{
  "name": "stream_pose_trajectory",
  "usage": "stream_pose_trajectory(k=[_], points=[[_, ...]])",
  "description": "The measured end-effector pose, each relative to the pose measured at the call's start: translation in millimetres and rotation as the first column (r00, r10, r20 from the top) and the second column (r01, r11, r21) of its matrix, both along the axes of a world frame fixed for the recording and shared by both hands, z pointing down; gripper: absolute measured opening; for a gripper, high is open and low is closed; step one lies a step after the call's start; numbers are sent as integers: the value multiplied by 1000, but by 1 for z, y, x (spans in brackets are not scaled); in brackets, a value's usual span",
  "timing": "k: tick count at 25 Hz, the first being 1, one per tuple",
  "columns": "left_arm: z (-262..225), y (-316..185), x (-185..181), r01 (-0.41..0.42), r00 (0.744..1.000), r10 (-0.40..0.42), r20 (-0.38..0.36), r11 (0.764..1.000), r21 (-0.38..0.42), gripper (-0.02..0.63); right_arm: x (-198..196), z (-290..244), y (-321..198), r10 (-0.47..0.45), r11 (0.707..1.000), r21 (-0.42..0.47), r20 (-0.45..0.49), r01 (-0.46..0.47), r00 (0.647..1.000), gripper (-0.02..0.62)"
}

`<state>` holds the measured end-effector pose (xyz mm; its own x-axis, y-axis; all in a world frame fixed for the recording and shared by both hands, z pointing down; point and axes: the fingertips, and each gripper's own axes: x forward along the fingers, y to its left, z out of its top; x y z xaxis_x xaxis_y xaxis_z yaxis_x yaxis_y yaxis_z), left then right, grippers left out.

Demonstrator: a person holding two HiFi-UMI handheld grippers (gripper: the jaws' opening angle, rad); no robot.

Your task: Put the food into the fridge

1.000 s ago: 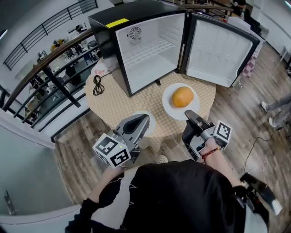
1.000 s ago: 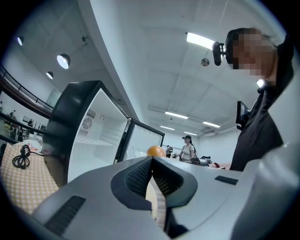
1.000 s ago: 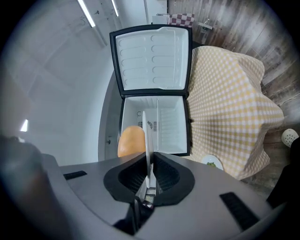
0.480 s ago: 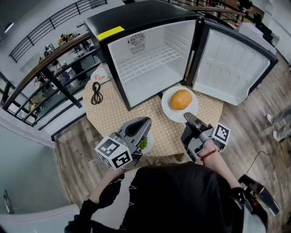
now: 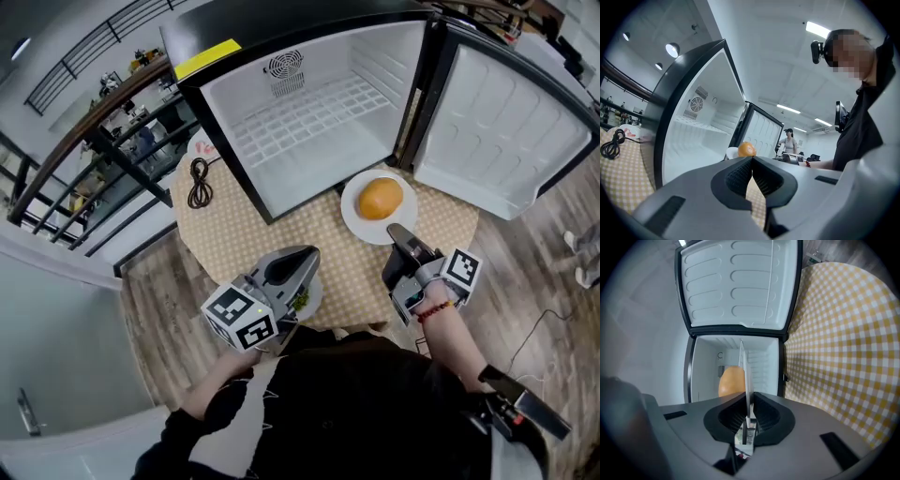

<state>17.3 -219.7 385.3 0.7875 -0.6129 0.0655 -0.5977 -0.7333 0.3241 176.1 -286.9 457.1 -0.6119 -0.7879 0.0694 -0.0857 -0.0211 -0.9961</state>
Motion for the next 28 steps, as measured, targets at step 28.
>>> stream_pose_trajectory(k=[28], points=[[18, -85, 8, -100, 987, 101, 128, 995, -12, 12, -53, 61, -161, -3, 995, -101, -137, -10, 991, 29]])
